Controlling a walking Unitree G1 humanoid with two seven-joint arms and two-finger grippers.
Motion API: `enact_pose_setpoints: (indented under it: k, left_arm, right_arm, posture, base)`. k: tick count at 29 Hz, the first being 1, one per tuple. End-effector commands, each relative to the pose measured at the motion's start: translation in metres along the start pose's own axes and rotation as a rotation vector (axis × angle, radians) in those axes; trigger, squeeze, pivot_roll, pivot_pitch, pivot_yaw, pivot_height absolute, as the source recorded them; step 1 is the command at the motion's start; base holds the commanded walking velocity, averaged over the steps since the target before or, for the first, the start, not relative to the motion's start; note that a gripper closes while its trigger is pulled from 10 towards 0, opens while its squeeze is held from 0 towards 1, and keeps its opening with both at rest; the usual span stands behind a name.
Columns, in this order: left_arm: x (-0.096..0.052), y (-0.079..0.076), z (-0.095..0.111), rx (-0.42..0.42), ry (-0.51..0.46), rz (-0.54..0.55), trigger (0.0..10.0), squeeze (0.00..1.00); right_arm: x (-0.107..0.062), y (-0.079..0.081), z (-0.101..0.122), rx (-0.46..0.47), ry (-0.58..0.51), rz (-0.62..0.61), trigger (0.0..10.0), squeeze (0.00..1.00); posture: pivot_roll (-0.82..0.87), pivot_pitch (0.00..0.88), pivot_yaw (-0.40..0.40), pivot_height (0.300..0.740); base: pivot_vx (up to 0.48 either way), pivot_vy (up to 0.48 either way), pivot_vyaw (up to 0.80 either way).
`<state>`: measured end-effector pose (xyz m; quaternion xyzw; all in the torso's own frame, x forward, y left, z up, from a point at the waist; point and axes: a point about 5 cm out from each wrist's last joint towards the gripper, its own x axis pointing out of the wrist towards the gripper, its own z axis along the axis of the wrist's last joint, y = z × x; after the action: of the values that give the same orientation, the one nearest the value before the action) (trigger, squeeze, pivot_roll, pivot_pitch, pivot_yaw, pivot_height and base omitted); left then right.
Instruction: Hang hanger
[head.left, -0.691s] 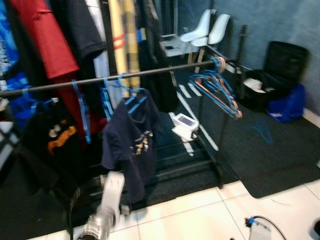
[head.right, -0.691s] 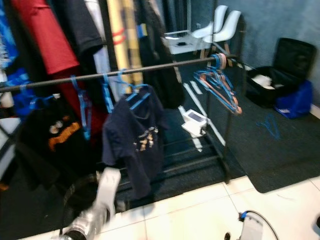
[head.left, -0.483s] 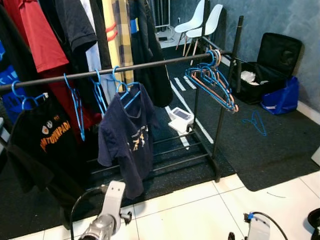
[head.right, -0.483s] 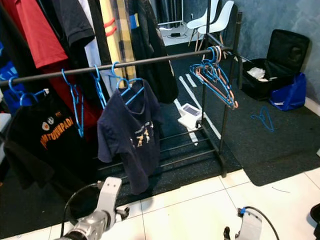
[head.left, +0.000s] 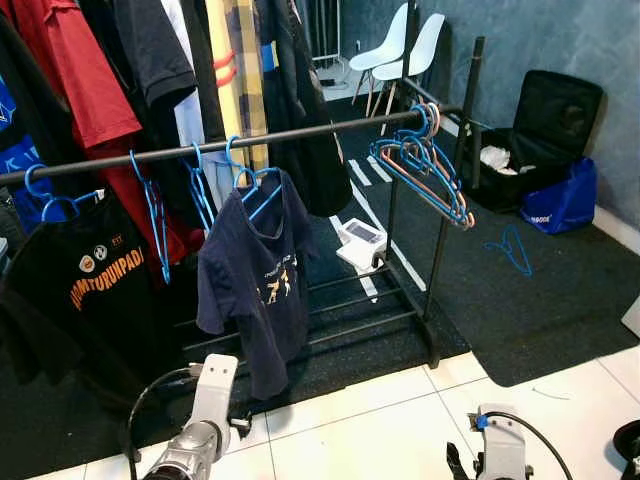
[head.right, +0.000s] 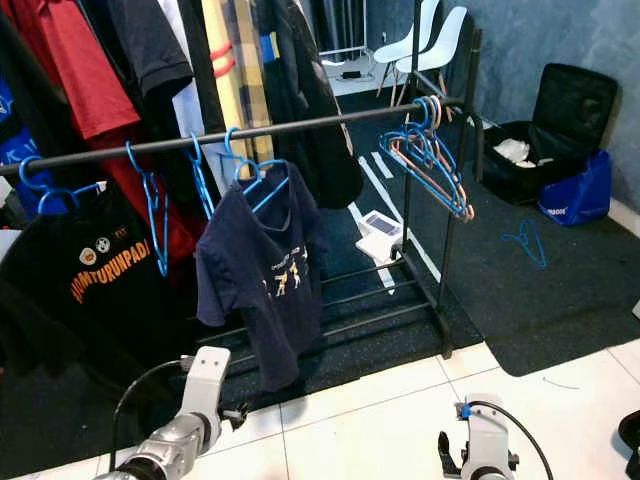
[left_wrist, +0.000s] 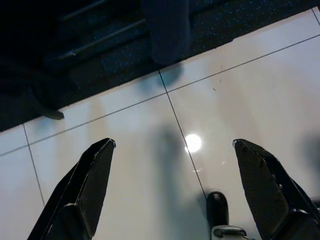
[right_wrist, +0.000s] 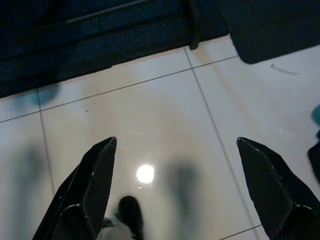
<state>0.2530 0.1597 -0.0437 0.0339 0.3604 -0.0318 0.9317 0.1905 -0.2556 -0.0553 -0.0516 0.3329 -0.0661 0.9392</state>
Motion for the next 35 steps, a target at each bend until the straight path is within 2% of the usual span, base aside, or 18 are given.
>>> enact_pose_setpoints:
  k: [1, 4, 9, 10, 11, 12, 13, 18, 20, 22, 24, 25, 26, 27, 29, 30, 33, 35]
  left_arm:
    - [-0.003, 0.006, -0.009, -0.027, 0.014, -0.001, 10.0, 0.00]
    - [-0.006, -0.002, -0.020, 0.031, 0.023, -0.065, 10.0, 0.00]
    - [-0.007, -0.005, -0.024, 0.046, 0.021, -0.095, 10.0, 0.00]
    - [-0.008, -0.006, -0.021, 0.081, -0.010, -0.129, 10.0, 0.00]
    - [-0.008, -0.005, -0.010, 0.112, -0.075, -0.175, 10.0, 0.00]
    - [-0.008, -0.005, -0.010, 0.112, -0.075, -0.175, 10.0, 0.00]
    - [-0.011, 0.002, 0.018, 0.118, -0.214, -0.250, 10.0, 0.00]
    - [-0.015, 0.014, 0.031, 0.090, -0.295, -0.283, 10.0, 0.00]
    - [-0.025, 0.023, 0.056, 0.058, -0.432, -0.333, 10.0, 0.00]
    - [-0.037, 0.022, 0.083, 0.053, -0.559, -0.393, 10.0, 0.00]
    - [-0.042, 0.020, 0.092, 0.052, -0.600, -0.414, 10.0, 0.00]
    - [-0.048, 0.018, 0.103, 0.055, -0.643, -0.447, 10.0, 0.00]
    - [-0.054, 0.016, 0.112, 0.065, -0.676, -0.478, 10.0, 0.00]
    - [-0.054, 0.016, 0.112, 0.065, -0.676, -0.478, 10.0, 0.00]
    - [-0.063, 0.015, 0.127, 0.095, -0.726, -0.506, 10.0, 0.00]
    - [-0.063, 0.015, 0.127, 0.095, -0.726, -0.506, 10.0, 0.00]
    - [-0.069, 0.020, 0.147, 0.090, -0.790, -0.477, 10.0, 0.00]
    - [-0.069, 0.020, 0.147, 0.090, -0.790, -0.477, 10.0, 0.00]
  right_arm:
    - [0.001, 0.004, 0.003, -0.033, -0.015, 0.028, 10.0, 0.00]
    - [0.002, 0.003, 0.005, -0.011, -0.024, 0.042, 10.0, 0.00]
    - [0.002, 0.004, 0.006, 0.000, -0.030, 0.051, 10.0, 0.00]
    - [0.002, 0.003, 0.008, -0.036, -0.038, 0.067, 10.0, 0.00]
    - [0.002, 0.003, 0.010, -0.058, -0.050, 0.077, 10.0, 0.00]
    - [0.002, 0.003, 0.010, -0.058, -0.050, 0.077, 10.0, 0.00]
    - [0.002, 0.004, 0.013, -0.057, -0.085, 0.094, 10.0, 0.00]
    - [0.001, 0.005, 0.015, -0.058, -0.110, 0.113, 10.0, 0.00]
    - [0.001, 0.009, 0.018, -0.079, -0.132, 0.169, 10.0, 0.00]
    - [0.001, 0.013, 0.022, -0.071, -0.169, 0.244, 10.0, 0.00]
    - [0.000, 0.015, 0.024, -0.059, -0.185, 0.274, 10.0, 0.00]
    - [0.009, 0.002, 0.079, -0.034, -0.343, 0.332, 10.0, 0.00]
    - [0.007, -0.006, 0.128, -0.032, -0.488, 0.401, 10.0, 0.00]
    - [0.007, -0.006, 0.128, -0.032, -0.488, 0.401, 10.0, 0.00]
    - [-0.017, -0.006, 0.190, -0.088, -0.690, 0.542, 10.0, 0.00]
    - [-0.017, -0.006, 0.190, -0.088, -0.690, 0.542, 10.0, 0.00]
    - [-0.044, 0.008, 0.212, -0.125, -0.782, 0.646, 10.0, 0.00]
    - [-0.044, 0.008, 0.212, -0.125, -0.782, 0.646, 10.0, 0.00]
  posture:
    - [-0.10, 0.000, -0.001, 0.740]
    - [-0.09, 0.000, -0.006, 0.740]
    - [-0.08, 0.000, -0.005, 0.740]
    - [-0.07, 0.000, -0.005, 0.740]
    - [-0.06, 0.000, -0.005, 0.740]
    - [-0.06, 0.000, -0.005, 0.740]
    - [-0.07, 0.000, 0.000, 0.740]
    - [-0.08, 0.000, 0.008, 0.740]
    - [-0.08, 0.000, 0.011, 0.740]
    - [-0.09, 0.000, 0.012, 0.740]
    - [-0.09, 0.000, 0.012, 0.740]
    - [-0.09, 0.000, 0.013, 0.740]
    - [-0.09, 0.000, 0.014, 0.740]
    - [-0.09, 0.000, 0.014, 0.740]
    - [-0.09, 0.000, 0.017, 0.740]
    - [-0.09, 0.000, 0.017, 0.740]
    - [-0.10, 0.000, 0.023, 0.740]
    - [-0.10, 0.000, 0.023, 0.740]
  base:
    - [0.000, 0.000, 0.00]
    - [0.000, 0.000, 0.00]
    - [0.000, 0.000, 0.00]
    - [0.000, 0.000, 0.00]
    - [0.000, 0.000, 0.00]
    - [0.000, 0.000, 0.00]
    - [0.000, 0.000, 0.00]
    - [0.000, 0.000, 0.00]
    - [0.000, 0.000, 0.00]
    - [0.000, 0.000, 0.00]
    - [0.000, 0.000, 0.00]
    - [0.000, 0.000, 0.00]
    - [0.000, 0.000, 0.00]
    - [0.000, 0.000, 0.00]
    - [0.000, 0.000, 0.00]
    - [0.000, 0.000, 0.00]
    - [0.000, 0.000, 0.00]
    - [0.000, 0.000, 0.00]
